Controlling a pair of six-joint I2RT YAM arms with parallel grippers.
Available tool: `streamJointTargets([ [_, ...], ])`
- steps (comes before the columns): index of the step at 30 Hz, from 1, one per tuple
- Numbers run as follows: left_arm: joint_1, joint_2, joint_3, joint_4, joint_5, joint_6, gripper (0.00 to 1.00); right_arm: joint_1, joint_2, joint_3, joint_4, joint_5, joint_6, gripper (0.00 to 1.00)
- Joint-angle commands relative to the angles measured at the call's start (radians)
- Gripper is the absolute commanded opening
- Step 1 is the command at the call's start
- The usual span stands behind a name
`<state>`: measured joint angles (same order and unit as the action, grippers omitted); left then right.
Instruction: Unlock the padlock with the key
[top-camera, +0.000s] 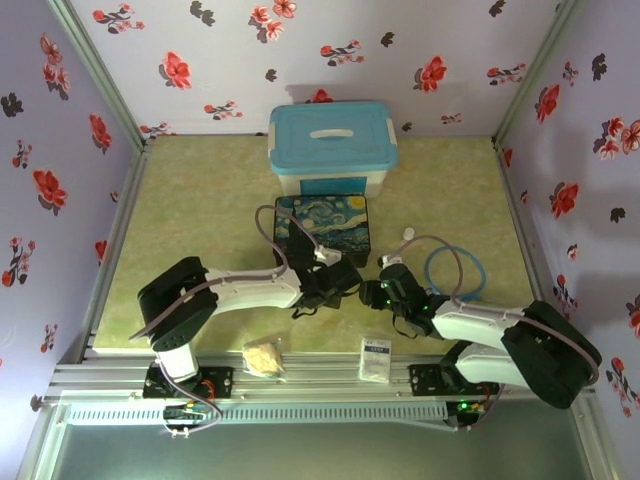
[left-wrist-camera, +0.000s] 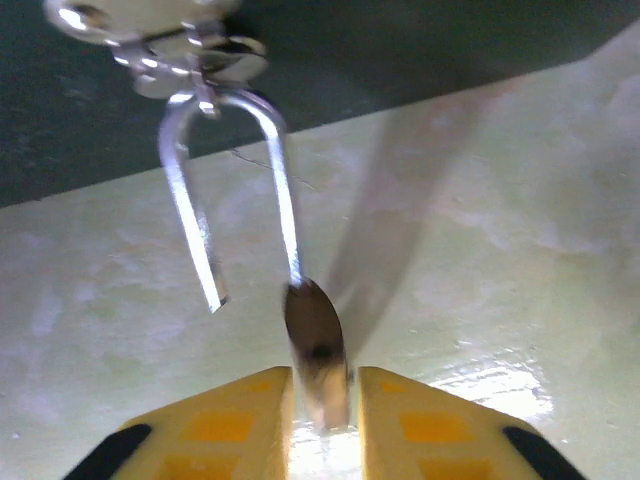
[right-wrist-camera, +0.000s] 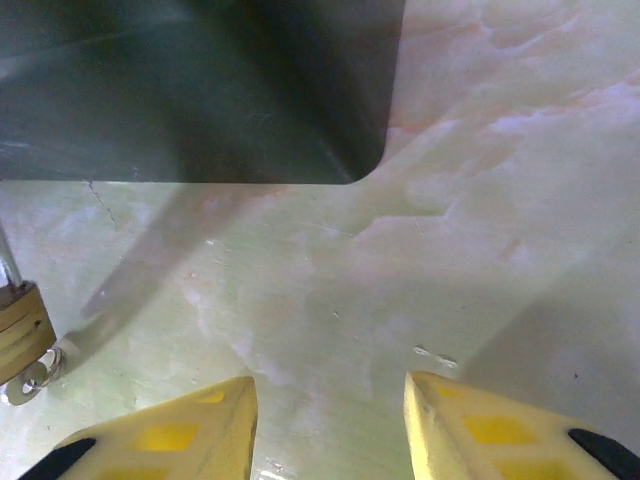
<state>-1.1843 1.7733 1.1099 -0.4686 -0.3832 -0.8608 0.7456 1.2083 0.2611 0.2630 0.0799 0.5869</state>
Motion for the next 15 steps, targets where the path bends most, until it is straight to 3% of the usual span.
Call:
streamJointTargets([
  [1,-0.017,0.029,0.023,-0.035,-0.014,-0.007,0.26,-0.009,0.011,0.002,0.016,0.020,-0.006,0.44],
  [11,-0.017,0.011,0.003,0.011,-0.012,0.000,0.26,-0.011,-0.020,-0.011,0.045,-0.007,-0.012,0.44],
  [12,-0.016,-0.021,-0.024,0.041,-0.013,0.003,0.27,-0.011,-0.027,-0.015,0.060,-0.024,-0.014,0.45],
  [15,-0.003,-0.135,-0.094,0.102,-0.011,0.015,0.45,-0.011,-0.044,-0.011,0.094,-0.094,-0.018,0.56],
])
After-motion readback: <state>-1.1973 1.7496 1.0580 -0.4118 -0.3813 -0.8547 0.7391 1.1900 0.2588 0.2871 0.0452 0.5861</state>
